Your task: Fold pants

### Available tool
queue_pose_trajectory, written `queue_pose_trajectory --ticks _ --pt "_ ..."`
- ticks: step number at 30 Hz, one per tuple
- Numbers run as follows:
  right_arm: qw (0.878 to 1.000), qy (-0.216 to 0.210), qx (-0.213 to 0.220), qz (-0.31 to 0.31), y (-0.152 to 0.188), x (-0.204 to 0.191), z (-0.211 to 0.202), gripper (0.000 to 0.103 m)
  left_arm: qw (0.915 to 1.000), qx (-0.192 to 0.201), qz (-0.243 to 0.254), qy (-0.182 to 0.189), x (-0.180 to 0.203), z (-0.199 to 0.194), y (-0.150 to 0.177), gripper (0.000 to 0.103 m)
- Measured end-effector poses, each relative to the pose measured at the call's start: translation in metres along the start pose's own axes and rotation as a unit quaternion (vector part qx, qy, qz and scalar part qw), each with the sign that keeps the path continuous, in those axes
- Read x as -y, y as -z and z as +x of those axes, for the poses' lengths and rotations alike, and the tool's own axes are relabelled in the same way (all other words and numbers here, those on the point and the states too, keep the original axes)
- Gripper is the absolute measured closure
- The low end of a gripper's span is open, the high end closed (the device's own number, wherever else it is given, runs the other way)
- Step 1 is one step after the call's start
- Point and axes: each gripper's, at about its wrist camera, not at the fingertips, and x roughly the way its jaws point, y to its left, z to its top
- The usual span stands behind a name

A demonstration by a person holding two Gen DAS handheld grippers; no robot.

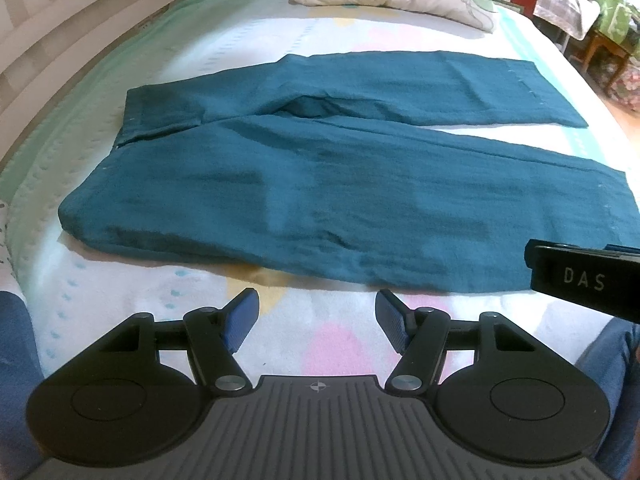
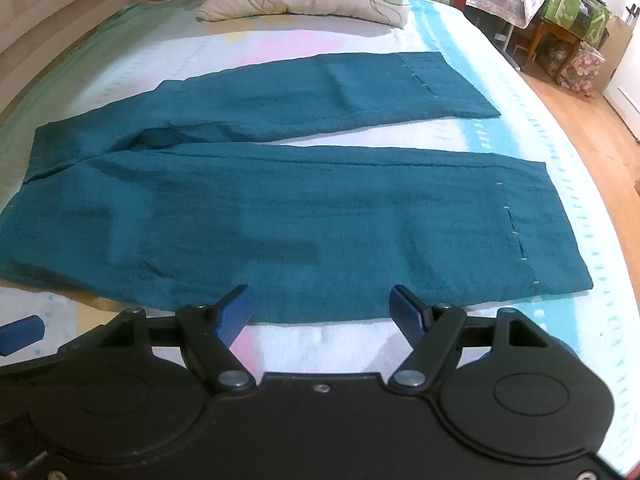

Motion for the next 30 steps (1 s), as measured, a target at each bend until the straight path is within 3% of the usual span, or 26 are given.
queue_pose_trajectory --ticks 12,20,25,30 --pt "1.000 -0.016 -0.003 0.003 -0.005 0.004 0.012 0.027 0.9999 -0.014 0.002 0.002 0.001 0.010 -0.006 0.040" --pt "0.998 -0.035 -0.047 0.029 -0.012 0.015 0.041 0.027 0.9996 -0.022 0.017 0.004 -0.002 0.029 -0.022 0.046" --pt "0.998 -0.026 -0.059 0.006 -0.041 0.025 0.071 0.033 0.9997 -0.013 0.020 0.000 -0.011 0.048 -0.056 0.047" --pt "0.997 -0.017 -0.068 0.023 -0.097 0.045 0.112 0.040 0.9997 -0.003 0.022 -0.007 -0.018 0.077 -0.108 0.047"
